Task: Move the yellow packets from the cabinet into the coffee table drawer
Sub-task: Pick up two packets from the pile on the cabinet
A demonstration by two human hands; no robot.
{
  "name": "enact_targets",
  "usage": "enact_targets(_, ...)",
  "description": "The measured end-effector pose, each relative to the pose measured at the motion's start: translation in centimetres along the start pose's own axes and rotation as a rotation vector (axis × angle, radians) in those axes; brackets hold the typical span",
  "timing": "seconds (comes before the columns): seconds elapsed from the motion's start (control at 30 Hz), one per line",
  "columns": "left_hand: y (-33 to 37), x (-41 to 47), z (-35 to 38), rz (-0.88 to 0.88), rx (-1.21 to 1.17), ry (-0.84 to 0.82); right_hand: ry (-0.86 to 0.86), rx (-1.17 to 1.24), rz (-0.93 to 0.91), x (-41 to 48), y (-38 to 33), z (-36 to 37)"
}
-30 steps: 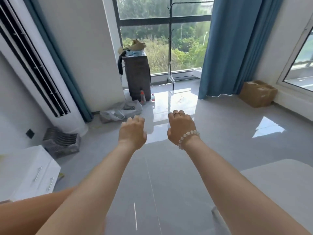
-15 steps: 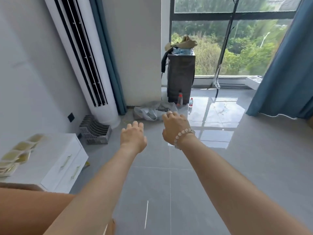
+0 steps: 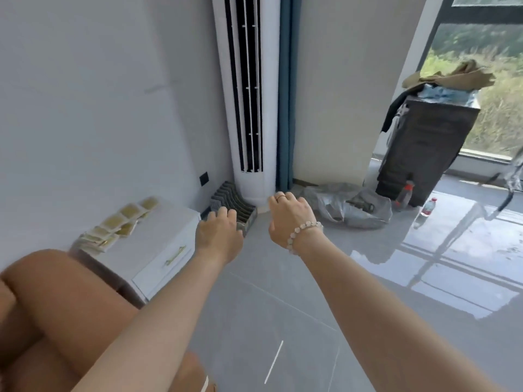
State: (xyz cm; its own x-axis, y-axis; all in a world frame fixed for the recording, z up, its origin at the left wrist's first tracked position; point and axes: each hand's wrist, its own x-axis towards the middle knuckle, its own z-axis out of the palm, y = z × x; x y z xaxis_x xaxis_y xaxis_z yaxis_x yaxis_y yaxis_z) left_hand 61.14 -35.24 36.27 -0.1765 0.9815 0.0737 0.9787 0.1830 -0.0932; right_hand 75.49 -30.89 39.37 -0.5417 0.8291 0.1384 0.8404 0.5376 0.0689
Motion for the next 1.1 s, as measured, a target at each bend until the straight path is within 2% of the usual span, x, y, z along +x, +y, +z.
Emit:
enact_targets(0.57,-20.6,19.1,3.3,-0.273,0.092,0.064,0.065,0.048,-0.284,28.4,-10.2,3.9)
enact_targets(0.97,-29.1,25.5,7.4,-0.434,0.069,-0.019,-0.007,0.053,-0.459,41.4,-16.4,7.5)
enact_targets(1.1,-33.9,28.7,8.7,-0.551,0.05,0.003,0.026,0.068,-0.564,46.7,-19.7,8.7)
